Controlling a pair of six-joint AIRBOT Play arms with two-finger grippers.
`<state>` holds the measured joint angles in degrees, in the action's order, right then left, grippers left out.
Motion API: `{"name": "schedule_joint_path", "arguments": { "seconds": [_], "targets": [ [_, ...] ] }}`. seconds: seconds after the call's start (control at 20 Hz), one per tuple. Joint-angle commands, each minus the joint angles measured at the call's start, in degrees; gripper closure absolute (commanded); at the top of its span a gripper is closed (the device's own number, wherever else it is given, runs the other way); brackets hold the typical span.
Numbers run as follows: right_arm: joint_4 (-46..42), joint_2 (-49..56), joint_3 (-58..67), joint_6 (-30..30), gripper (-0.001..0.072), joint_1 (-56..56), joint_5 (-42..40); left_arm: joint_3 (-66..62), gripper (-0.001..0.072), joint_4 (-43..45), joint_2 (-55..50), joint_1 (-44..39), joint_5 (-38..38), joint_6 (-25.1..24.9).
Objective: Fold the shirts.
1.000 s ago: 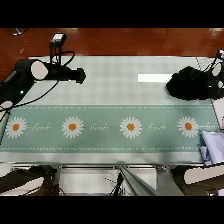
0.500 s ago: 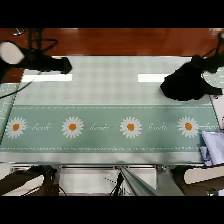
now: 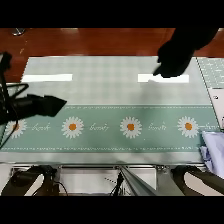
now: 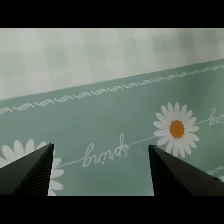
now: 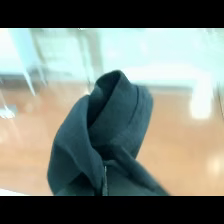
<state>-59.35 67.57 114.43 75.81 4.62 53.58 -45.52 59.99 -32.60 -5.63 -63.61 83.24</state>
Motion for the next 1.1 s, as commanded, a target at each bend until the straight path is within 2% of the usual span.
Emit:
{"name": "schedule_joint_path", "arguments": {
  "seconds": [0.0, 0.1, 0.25, 0.45, 0.5, 0.65, 0.85, 0.9, 0.95, 1.0, 1.05],
  "targets": [
    [-0.2, -6.7, 3.3, -1.1, 0.0692, -6.6, 0.0, 11.3, 0.0007, -4.5, 7.9, -0.1, 3.0, 1.3],
    [-0.7, -8.3, 3.3, -1.5, 0.0692, -9.6, 2.2, 12.4, 0.0008, -4.5, 7.1, -0.1, 3.2, 1.1],
    [-0.5, -8.3, 2.4, -1.6, 0.0692, -12.5, 11.4, 12.3, 0.0008, -4.5, 6.1, -0.1, 4.9, -0.2],
    [0.3, -8.3, -7.3, -1.5, 0.0692, -19.6, 23.1, 12.3, 0.0008, -4.5, 6.1, -0.1, 5.8, -0.2],
    [0.9, -8.3, -11.9, -0.8, 0.0692, -22.4, 23.8, 12.3, 0.0007, -4.5, 6.1, -0.1, 5.8, -0.2],
    [0.5, -8.3, -28.7, 0.3, 0.0692, -33.0, 15.4, 12.3, 0.0008, -4.6, 6.1, -0.1, 5.2, -0.2],
    [0.5, -8.0, -48.6, 8.8, 0.0691, -39.4, -5.4, 12.3, 0.0008, -4.6, 6.1, -0.1, 3.4, -0.2],
    [1.5, -7.0, -51.1, 11.5, 0.0691, -39.5, -7.9, 12.3, 0.0008, -4.6, 6.1, -0.1, 3.0, -0.2],
    [3.5, -5.6, -52.0, 11.8, 0.0679, -39.5, -7.7, 12.3, 0.0008, -4.6, 6.1, -0.1, 2.9, 0.0],
    [5.0, -4.0, -52.0, 11.6, 0.037, -39.5, -6.4, 12.3, 0.0008, -4.8, 6.1, -0.1, 2.8, 0.0],
    [6.8, -3.2, -51.9, 8.9, 0.0092, -39.5, -5.3, 12.3, 0.0007, -5.0, 6.1, -0.1, 2.9, 0.0]
  ]
}}
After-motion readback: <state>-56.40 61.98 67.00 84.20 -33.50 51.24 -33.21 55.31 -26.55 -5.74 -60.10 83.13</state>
